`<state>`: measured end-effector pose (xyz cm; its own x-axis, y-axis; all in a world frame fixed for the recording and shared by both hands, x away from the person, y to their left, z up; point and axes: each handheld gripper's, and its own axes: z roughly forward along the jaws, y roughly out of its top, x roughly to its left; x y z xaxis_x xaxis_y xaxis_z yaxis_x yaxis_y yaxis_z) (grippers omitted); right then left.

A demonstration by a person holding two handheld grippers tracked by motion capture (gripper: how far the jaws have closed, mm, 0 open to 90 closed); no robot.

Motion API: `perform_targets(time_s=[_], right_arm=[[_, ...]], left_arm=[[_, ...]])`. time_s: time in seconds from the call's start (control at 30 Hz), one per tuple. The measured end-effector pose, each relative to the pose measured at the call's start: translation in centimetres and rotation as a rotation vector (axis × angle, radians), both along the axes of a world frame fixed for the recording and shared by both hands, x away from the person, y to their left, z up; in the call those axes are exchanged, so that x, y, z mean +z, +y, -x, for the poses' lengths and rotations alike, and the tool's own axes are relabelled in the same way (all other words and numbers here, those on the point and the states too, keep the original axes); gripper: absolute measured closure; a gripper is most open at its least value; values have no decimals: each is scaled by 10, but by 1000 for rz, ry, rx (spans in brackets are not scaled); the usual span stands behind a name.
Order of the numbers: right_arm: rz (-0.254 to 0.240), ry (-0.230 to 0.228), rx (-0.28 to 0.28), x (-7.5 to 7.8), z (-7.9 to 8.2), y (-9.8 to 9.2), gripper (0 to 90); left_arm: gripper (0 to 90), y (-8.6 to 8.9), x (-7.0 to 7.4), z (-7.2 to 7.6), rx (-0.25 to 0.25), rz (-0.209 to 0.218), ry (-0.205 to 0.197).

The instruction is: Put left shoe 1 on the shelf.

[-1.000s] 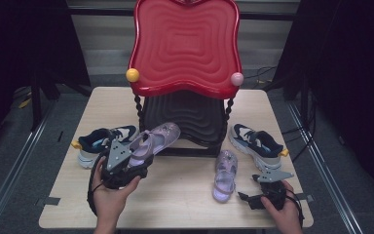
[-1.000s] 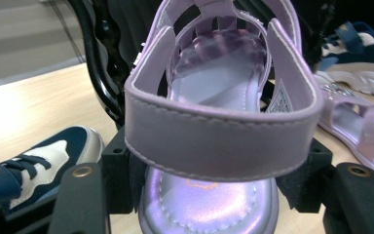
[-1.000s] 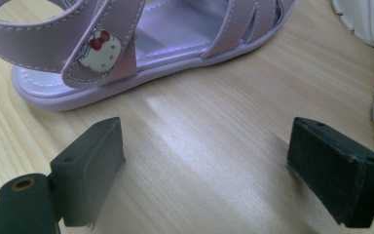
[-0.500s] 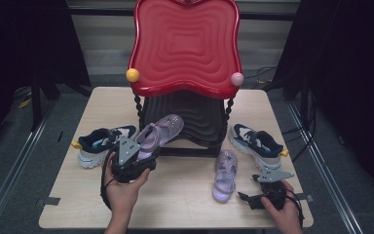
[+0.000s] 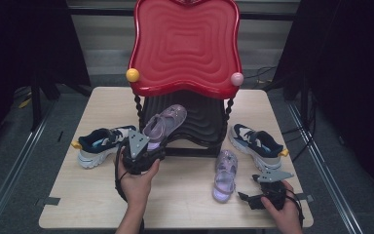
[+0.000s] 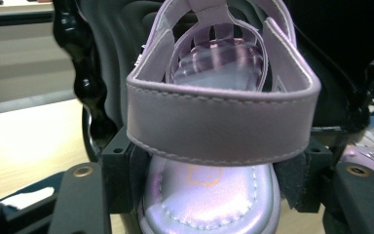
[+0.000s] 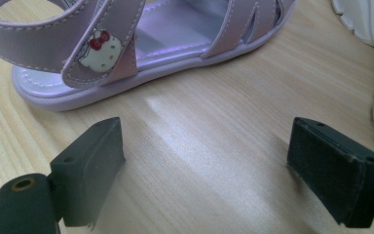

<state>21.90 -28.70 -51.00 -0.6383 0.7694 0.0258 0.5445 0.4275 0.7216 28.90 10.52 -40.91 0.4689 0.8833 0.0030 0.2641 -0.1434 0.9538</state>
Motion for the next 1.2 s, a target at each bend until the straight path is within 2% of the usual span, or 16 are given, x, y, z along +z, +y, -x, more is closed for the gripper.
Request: perform_targets(time_s=[0.2, 0.37, 0.57, 0.67, 0.73, 0.8, 0.9, 1.0, 1.03, 1.2], right_arm=[[0, 1, -1, 0, 0, 0, 128], [-1, 1, -2, 0, 0, 0, 128], [-1, 0, -1, 0, 0, 0, 128], [-1, 1, -1, 0, 0, 0, 128], [0, 0, -1, 0, 0, 0, 128], [-1, 0, -1, 0, 0, 0, 128], [0, 0, 0, 0, 0, 0, 128], [0, 0, -1, 0, 0, 0, 128], [-1, 1, -1, 0, 0, 0, 128], [0, 0, -1, 0, 0, 0, 128]], left_arm=[[364, -10, -3, -8, 30, 23, -22], [364, -21, -5, -15, 69, 74, -40], [365, -32, -9, -26, 108, 103, -62], [365, -35, -9, -29, 128, 97, -72], [365, -38, -9, -31, 141, 109, -86], [365, -44, -7, -35, 167, 108, -115], [365, -47, -6, -38, 176, 111, -121], [365, -52, -7, -42, 197, 96, -132], [365, -54, -8, -43, 211, 98, -146], [365, -58, -11, -52, 265, 90, -145]])
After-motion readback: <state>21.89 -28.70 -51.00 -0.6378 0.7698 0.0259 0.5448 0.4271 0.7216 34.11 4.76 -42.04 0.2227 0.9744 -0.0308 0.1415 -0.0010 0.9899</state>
